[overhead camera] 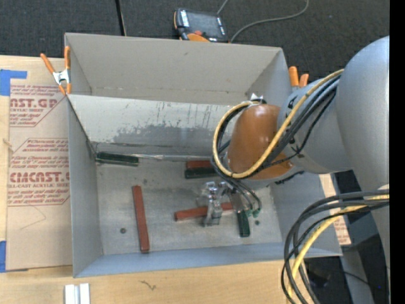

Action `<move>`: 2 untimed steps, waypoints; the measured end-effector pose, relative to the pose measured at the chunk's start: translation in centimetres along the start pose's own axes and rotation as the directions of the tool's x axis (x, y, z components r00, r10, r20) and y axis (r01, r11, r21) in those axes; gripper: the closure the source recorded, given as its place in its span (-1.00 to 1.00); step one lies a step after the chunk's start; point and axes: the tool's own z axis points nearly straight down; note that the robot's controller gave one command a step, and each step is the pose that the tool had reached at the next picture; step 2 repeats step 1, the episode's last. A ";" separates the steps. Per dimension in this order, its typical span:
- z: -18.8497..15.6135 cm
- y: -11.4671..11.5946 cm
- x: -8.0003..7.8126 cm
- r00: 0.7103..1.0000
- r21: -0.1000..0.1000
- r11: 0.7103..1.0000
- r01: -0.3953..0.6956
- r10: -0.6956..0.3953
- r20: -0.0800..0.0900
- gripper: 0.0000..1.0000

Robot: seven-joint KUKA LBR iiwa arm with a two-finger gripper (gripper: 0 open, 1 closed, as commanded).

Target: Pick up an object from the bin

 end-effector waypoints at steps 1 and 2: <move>-17.0 0.3 -2.1 1.000 0.002 1.000 -0.002 0.002 0.010 1.00; -17.0 0.3 -2.1 1.000 0.002 1.000 -0.002 0.002 0.010 1.00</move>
Offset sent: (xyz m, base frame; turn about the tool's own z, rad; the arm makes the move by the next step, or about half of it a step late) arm 0.0176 0.0051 0.1653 0.0018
